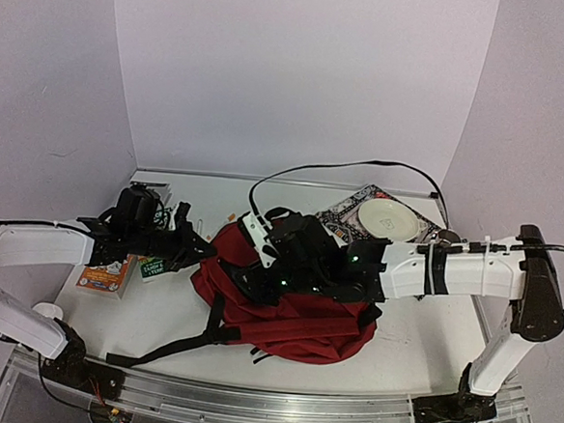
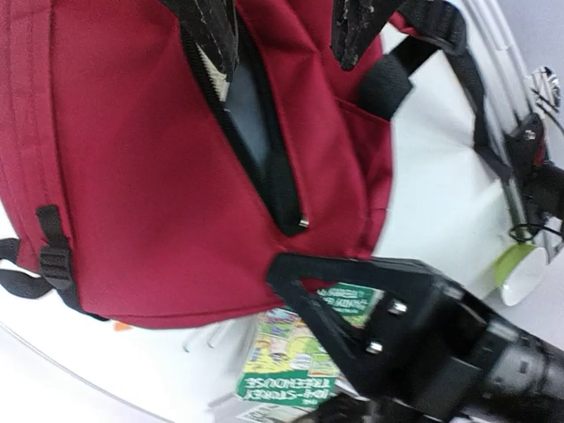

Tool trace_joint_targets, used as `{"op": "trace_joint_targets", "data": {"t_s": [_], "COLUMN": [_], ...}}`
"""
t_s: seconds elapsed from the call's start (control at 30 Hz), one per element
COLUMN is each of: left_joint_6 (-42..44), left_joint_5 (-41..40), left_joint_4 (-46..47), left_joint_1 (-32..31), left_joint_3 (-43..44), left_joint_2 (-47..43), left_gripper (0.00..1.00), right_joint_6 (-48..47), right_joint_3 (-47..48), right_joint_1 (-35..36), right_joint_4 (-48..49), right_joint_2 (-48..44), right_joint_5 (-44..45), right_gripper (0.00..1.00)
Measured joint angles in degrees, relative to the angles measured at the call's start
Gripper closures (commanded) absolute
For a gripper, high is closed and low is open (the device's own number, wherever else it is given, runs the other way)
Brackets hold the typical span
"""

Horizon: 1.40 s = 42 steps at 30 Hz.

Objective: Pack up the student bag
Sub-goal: Grab the pocket on the back of the student bag.

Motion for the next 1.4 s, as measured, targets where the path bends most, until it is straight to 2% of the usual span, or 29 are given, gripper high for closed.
{"op": "trace_joint_targets", "data": {"t_s": [0.13,0.23,0.57,0.97,1.27,1.4], "left_joint_6": [-0.75,-1.05,-2.13,-2.5,-2.56,-2.18], "left_joint_5": [0.08,0.1,0.1,0.17,-0.5,-1.4], "left_joint_4": [0.04,0.3,0.99,3.94,4.33,4.36], "left_joint_1": [0.0,-0.03,-1.12,-2.6,-3.28,-3.69], "left_joint_3": [-0.26,-0.55,-1.34,-1.49,-2.01,-3.07], "left_joint_2": [0.0,-0.07,-0.66,-0.66,-0.66,-0.68], "left_gripper": [1.0,1.0,1.0,1.0,1.0,1.0], "right_joint_6": [0.69,0.87,3.51,6.26,6.66,6.8], "right_joint_3": [2.31,4.12,5.59,5.45,4.99,2.7], "right_joint_1": [0.17,0.12,-3.41,-6.09,-6.51,-6.52], "right_joint_4": [0.16,0.52,2.98,7.44,9.18,10.96], "right_joint_2": [1.08,3.24,9.61,10.83,11.87,11.44], "right_joint_5": [-1.99,-2.8,-9.57,-14.89,-18.64,-18.6], "right_gripper": [0.76,0.79,0.78,0.74,1.0,1.0]}}
